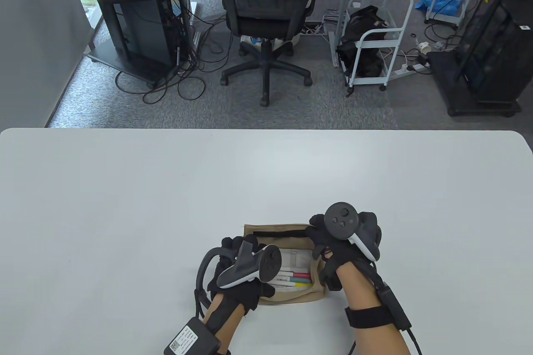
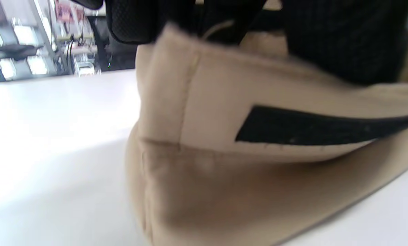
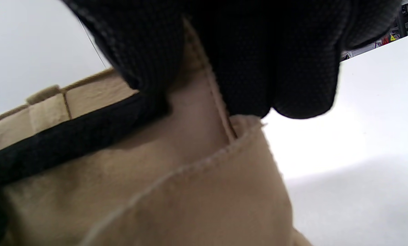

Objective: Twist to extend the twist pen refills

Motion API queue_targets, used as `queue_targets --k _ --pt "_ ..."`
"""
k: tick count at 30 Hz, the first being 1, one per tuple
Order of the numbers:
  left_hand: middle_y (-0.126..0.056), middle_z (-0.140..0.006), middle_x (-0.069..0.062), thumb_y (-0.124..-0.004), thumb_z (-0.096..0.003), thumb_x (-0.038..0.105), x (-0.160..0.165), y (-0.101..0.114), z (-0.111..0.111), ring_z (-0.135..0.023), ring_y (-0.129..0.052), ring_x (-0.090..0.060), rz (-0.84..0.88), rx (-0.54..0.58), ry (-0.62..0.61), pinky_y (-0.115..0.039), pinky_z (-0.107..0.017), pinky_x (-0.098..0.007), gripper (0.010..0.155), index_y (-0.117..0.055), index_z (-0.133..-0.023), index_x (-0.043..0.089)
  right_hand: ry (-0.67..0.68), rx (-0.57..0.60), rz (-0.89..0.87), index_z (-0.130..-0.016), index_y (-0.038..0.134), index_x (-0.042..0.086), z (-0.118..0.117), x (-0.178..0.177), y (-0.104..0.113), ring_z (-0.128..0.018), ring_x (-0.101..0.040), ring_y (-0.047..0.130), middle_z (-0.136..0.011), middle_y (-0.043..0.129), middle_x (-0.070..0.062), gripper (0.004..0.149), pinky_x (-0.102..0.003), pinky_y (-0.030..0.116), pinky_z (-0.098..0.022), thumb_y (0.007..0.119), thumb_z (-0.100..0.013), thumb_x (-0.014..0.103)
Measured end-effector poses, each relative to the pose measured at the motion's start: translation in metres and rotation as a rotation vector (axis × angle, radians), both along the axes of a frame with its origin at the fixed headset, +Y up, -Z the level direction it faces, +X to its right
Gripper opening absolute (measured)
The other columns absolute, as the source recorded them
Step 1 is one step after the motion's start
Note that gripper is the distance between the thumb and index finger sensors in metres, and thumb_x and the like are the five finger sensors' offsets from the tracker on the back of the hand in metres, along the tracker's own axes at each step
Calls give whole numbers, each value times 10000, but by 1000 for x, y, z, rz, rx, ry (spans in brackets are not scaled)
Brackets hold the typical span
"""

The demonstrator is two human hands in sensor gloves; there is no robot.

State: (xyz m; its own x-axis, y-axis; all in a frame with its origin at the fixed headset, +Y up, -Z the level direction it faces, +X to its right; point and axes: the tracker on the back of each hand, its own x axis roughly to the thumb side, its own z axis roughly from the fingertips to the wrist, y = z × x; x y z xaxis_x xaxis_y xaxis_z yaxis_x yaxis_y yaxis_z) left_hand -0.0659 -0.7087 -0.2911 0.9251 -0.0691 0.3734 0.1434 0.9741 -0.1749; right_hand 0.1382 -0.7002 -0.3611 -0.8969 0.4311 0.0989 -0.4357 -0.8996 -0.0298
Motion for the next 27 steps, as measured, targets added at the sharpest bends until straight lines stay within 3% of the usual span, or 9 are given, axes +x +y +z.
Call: queue_targets --k 4,6,8,13,18,23,27 --pt "-657 -1085 -146 -963 -292 525 18 5 5 -964 -712 -389 -30 98 -140 -563 -716 -571 813 -762 -1005 190 3 4 9 -778 932 32 0 -1 0 -550 -431 1009 -670 1031 -193 479 -673 722 -534 916 -417 346" --pt "-726 -1058 -120 -964 -307 495 24 3 2 -943 -792 -355 1 83 -200 -637 -705 -536 743 -804 -974 210 5 5 10 -778 932 32 0 -2 0 -550 -432 1008 -669 1031 -193 477 -672 722 -536 915 -417 345" --pt "-746 -1053 -136 -971 -323 443 32 -8 -8 -937 -834 -372 73 -19 -207 -682 -688 -527 713 -808 -970 191 5 7 15 -777 931 32 1 -2 0 -550 -431 1008 -668 1032 -194 477 -672 724 -534 914 -418 344" --pt "-728 -1053 -185 -967 -348 400 37 -31 -24 -938 -851 -417 53 -154 -128 -751 -644 -546 745 -745 -1007 132 9 7 20 -779 930 34 2 -3 0 -552 -431 1008 -671 1030 -194 477 -672 723 -536 913 -418 345" --pt "-681 -1071 -207 -914 -414 369 32 -38 -26 -957 -796 -452 78 -229 -38 -797 -528 -663 722 -680 -1041 100 19 -1 10 -782 931 40 1 -5 -1 -555 -433 1006 -671 1032 -194 482 -674 720 -537 916 -415 352" --pt "-814 -986 -202 -851 -452 241 33 -40 -25 -845 -918 -440 50 -120 21 -900 -447 -569 536 -805 -968 102 22 3 30 -780 933 43 2 -8 -1 -556 -432 1006 -673 1032 -192 482 -674 720 -537 916 -412 354" --pt "-897 -908 -190 -907 -419 261 35 -43 -22 -742 -997 -404 2 -35 13 -943 -397 -464 507 -872 -904 117 20 -4 21 -778 935 43 2 -7 -1 -555 -432 1006 -671 1033 -192 483 -675 719 -537 920 -410 355"
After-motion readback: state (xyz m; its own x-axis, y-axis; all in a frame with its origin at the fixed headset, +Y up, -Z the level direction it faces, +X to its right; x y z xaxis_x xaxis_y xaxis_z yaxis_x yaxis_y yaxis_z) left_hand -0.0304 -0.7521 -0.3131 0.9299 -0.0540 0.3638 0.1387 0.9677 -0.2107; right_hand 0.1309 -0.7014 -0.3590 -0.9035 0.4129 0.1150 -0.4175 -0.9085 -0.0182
